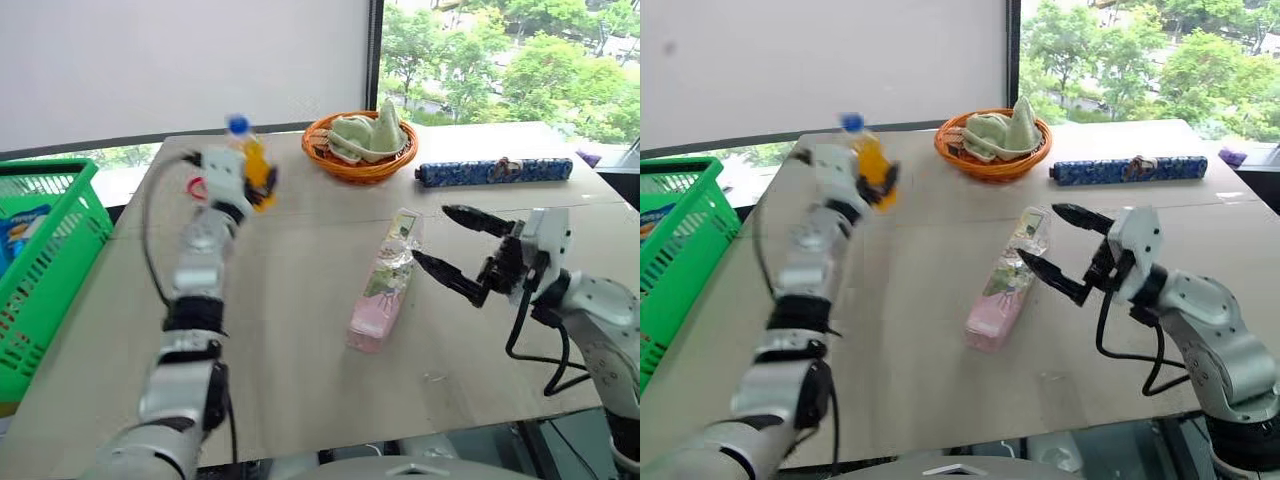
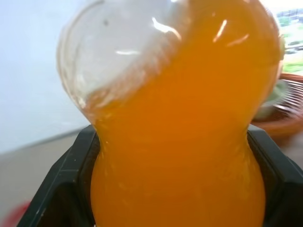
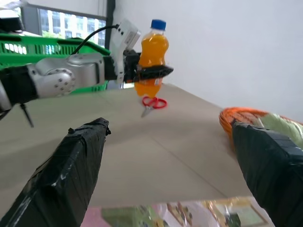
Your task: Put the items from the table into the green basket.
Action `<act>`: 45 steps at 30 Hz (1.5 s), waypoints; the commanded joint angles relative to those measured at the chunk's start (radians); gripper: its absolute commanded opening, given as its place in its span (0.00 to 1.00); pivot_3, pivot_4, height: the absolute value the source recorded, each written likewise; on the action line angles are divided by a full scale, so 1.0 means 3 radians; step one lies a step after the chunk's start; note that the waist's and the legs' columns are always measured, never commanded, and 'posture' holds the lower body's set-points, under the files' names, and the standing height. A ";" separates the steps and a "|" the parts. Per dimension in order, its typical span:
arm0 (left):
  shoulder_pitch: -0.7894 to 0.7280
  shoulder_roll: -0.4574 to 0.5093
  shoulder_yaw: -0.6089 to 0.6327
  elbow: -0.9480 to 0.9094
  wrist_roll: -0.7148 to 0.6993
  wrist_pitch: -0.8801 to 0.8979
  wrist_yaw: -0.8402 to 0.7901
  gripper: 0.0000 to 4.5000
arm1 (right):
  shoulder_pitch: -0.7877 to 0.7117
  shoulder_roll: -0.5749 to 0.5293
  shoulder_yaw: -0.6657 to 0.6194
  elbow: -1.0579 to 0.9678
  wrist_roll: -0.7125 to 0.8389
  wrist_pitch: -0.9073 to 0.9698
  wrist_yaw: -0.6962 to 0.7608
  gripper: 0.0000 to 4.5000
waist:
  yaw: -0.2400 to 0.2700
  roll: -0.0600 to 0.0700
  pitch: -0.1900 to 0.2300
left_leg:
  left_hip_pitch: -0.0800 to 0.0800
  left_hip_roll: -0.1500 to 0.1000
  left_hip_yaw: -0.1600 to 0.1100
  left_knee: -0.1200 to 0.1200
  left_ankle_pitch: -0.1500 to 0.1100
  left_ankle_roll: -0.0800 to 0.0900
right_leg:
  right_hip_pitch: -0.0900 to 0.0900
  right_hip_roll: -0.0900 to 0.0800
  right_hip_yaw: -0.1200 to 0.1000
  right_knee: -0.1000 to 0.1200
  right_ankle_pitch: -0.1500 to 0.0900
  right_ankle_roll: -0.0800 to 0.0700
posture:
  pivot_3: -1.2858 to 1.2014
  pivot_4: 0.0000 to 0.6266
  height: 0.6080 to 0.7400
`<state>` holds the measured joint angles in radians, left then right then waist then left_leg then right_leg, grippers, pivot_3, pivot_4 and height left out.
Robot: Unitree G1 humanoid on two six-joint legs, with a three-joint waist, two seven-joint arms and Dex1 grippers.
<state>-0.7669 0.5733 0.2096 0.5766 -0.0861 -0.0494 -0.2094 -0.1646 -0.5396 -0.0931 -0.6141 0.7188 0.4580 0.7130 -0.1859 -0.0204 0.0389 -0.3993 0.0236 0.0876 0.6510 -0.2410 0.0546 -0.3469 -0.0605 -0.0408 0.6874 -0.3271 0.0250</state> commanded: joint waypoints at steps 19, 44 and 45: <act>0.0153 0.1725 0.0890 0.1780 0.0107 -0.0209 0.1245 0.69 | -0.0041 -0.0151 -0.0141 -0.0016 0.0681 0.0071 0.0309 1.00 | 0.0284 -0.0084 -0.0032 | -0.0007 -0.0008 -0.0003 -0.0002 -0.0016 -0.0009 | 0.0002 -0.0029 -0.0018 -0.0022 0.0002 0.0003 | 0.44 0.00 1.00; 0.1005 0.0297 -0.0902 -0.2080 -0.1253 0.2222 -0.2008 0.99 | 0.0703 -0.0882 -0.0455 0.0906 -0.0359 -0.0342 0.0768 1.00 | 0.0172 -0.0022 -0.0035 | -0.0009 -0.0014 0.0002 -0.0004 -0.0005 0.0009 | 0.0003 -0.0030 -0.0012 -0.0022 0.0001 0.0004 | 0.42 0.00 1.00; 0.1038 0.0206 -0.0981 -0.2229 -0.1304 0.2413 -0.1951 0.99 | 0.0774 -0.0889 -0.0495 0.0932 -0.0375 -0.0347 0.0776 1.00 | 0.0166 -0.0015 -0.0035 | -0.0007 -0.0012 0.0002 -0.0004 -0.0005 0.0008 | 0.0004 -0.0027 -0.0011 -0.0020 0.0001 0.0004 | 0.41 0.00 1.00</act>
<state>-0.4472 0.6461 -0.0713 0.0168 -0.4434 0.5873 -0.8120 0.0583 -0.7908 -0.1867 -0.3277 0.6165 0.3889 0.9252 -0.1362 -0.0250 0.0284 -0.4008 0.0204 0.0883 0.6500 -0.2426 0.0572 -0.3455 -0.0679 -0.0440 0.6822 -0.3267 0.0263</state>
